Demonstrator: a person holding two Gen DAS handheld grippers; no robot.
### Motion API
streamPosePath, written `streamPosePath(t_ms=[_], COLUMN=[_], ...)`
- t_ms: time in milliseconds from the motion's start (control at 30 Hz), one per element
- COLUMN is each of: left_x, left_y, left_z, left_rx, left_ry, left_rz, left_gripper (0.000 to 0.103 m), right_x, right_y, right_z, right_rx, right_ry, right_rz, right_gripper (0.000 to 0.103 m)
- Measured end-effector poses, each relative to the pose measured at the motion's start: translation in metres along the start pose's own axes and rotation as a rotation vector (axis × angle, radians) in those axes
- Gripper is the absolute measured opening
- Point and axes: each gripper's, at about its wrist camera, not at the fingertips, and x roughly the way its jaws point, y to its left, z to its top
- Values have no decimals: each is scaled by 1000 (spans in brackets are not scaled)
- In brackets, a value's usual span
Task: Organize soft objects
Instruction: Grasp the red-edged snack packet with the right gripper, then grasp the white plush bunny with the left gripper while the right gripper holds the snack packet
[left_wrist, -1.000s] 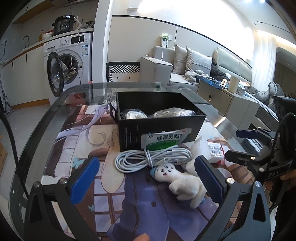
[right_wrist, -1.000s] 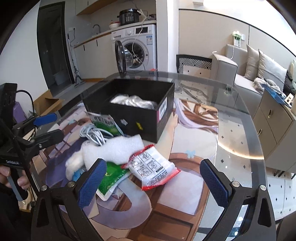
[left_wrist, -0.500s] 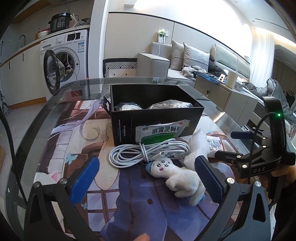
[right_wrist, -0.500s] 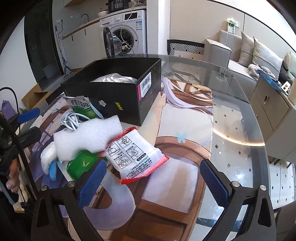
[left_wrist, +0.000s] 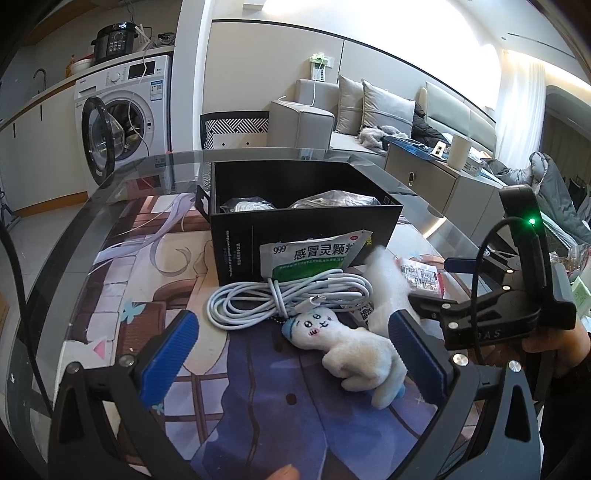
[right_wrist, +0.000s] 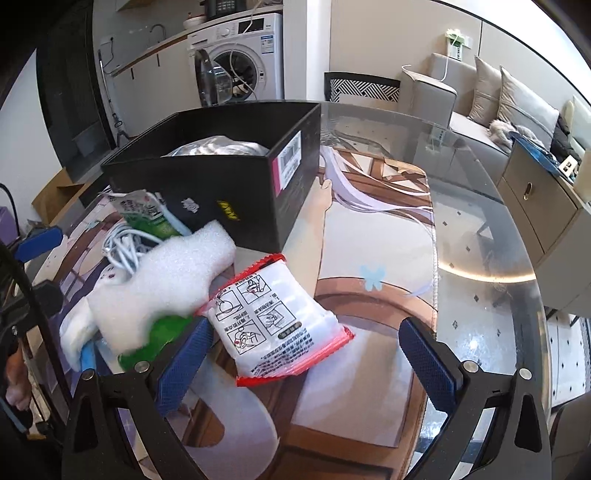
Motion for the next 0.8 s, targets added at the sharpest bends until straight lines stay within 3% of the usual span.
streamPosePath(t_ms=[200,333,500,600,633,800], left_x=[3,3,2,2,2,5], left_y=[-1,-3,-6,-8,-8,-9], left_z=[0,-1,-1,-1,-2,-2], left_rx=[5,9,13,21,24,31], left_ry=[11,18,28,36,39,62], left_rz=[2,-11,-30,-38,-37,-51], left_gripper=[103,103,103,103,103,103], right_x=[-1,-2,-4,-8,-10,-19], right_y=[-1,2,5,3,3,1], right_z=[-1,-2,-3,-4,-5,-5], right_rx=[-2,-20,-37,-36,-39,-33], right_ry=[-12,-16,-13,-12,-21,-48], right_rz=[7,16,29,54,56,63], right_gripper=[101,89,64,61,54,53])
